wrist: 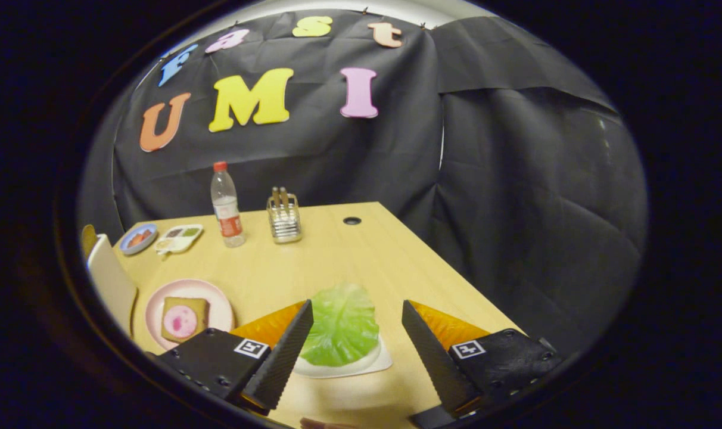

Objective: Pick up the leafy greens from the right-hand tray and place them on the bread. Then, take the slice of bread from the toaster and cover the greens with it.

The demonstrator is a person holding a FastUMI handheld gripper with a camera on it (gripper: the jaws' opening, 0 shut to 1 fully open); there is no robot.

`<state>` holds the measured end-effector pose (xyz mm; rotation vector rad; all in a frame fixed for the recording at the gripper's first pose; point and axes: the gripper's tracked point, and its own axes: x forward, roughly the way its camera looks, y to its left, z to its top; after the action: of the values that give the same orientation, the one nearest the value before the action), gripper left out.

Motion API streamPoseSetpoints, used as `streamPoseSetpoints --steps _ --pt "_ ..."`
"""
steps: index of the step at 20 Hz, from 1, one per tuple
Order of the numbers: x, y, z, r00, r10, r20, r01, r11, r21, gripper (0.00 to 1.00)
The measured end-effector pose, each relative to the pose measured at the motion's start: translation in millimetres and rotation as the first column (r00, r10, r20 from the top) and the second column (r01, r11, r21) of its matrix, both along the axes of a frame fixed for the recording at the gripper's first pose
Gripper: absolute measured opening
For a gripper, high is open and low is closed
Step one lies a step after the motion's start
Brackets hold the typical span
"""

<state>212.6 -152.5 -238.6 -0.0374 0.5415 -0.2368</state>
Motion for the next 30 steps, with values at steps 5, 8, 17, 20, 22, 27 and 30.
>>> streamPoseSetpoints --steps 5,8,17,20,22,27,30 --pt "43.3 -17.4 -22.5 0.997 0.002 -0.074 0.004 0.997 0.075 0.93" --pt "47.4 -18.6 -42.7 0.989 0.028 -0.143 -0.014 0.995 0.095 0.93" --pt "59.0 0.9 -63.1 0.976 0.043 -0.211 -0.009 0.987 0.162 0.55" --pt "60.1 2.2 -57.0 0.980 0.036 -0.197 -0.006 0.989 0.150 0.29" --pt "58.2 3.6 -56.8 0.979 0.042 -0.201 -0.013 0.989 0.144 0.10" --pt "51.0 1.4 -45.2 0.983 0.046 -0.179 -0.025 0.993 0.119 0.00" --pt "41.7 5.8 -22.9 0.989 0.055 -0.134 -0.040 0.992 0.118 0.00"
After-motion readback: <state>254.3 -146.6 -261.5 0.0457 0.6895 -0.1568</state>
